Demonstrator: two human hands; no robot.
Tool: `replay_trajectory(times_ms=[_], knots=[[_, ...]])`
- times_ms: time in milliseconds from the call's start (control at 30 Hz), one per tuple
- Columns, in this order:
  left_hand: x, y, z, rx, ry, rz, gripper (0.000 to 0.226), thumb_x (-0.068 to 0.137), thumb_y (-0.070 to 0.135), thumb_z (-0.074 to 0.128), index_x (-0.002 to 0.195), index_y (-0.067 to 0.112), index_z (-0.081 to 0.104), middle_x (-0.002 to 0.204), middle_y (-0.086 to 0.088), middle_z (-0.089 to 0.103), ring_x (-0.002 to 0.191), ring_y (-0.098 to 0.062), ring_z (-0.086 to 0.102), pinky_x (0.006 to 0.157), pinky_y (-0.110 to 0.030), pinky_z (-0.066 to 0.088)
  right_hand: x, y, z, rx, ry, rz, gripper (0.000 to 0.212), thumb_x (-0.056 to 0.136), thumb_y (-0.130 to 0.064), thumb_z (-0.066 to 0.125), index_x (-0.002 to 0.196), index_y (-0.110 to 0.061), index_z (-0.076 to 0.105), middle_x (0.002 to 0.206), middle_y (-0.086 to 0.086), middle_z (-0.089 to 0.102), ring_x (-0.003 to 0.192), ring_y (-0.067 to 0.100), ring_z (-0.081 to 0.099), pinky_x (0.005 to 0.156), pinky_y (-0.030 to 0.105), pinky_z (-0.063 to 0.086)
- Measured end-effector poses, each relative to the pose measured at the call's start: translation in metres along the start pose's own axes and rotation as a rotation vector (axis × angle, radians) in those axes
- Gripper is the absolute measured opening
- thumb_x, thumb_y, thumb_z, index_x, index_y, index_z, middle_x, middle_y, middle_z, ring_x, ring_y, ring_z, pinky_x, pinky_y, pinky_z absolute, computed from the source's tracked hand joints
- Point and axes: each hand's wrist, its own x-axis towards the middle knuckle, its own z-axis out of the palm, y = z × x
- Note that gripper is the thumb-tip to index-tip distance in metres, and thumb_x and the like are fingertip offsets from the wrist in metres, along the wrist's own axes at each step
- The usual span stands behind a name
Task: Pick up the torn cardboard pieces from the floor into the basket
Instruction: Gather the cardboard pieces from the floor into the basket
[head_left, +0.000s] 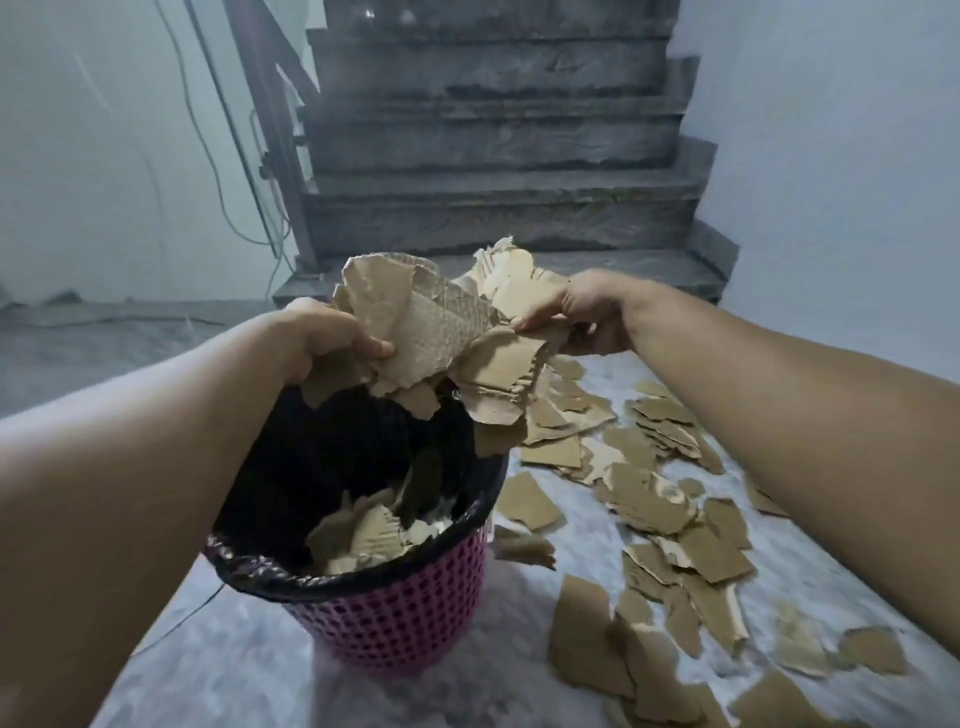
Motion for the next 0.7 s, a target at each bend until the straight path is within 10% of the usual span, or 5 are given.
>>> replay_trajectory(times_ms=[367, 533, 700], knots=[[-0.003, -0.110, -0.024, 0.250, -0.128, -0.198, 0.059, 0.046, 0.031, 0.096, 0.087, 0.004, 0.064, 0.084, -0.012, 0.068, 0.081, -0.029, 0.064, 0.076, -0.038, 0.054, 0.032, 0.038, 0.122, -0.678, 0.036, -0.218, 0.027, 0.067, -0.014, 0.088, 0.089, -0.006, 0.074, 0.084, 0.009, 0.072, 0.076, 0.025, 0.070, 0.062, 0.036, 0.061], [-0.009, -0.100, -0.001, 0.415, -0.042, -0.074, 0.070, 0.058, 0.039, 0.091, 0.109, -0.001, 0.063, 0.103, -0.012, 0.064, 0.095, -0.029, 0.062, 0.068, -0.030, 0.046, 0.027, 0.048, 0.102, -0.526, 0.094, -0.240, 0.016, 0.076, -0.003, 0.079, 0.090, -0.006, 0.071, 0.086, 0.016, 0.072, 0.076, 0.025, 0.072, 0.069, 0.044, 0.063], [-0.015, -0.059, 0.043, 0.404, 0.014, 0.197, 0.029, 0.070, 0.028, 0.085, 0.083, 0.010, 0.066, 0.094, -0.010, 0.070, 0.078, -0.022, 0.062, 0.078, -0.033, 0.056, 0.011, 0.061, 0.054, -0.448, 0.098, -0.171, 0.013, 0.081, 0.000, 0.076, 0.090, -0.004, 0.066, 0.073, 0.009, 0.068, 0.070, 0.024, 0.070, 0.067, 0.041, 0.062]])
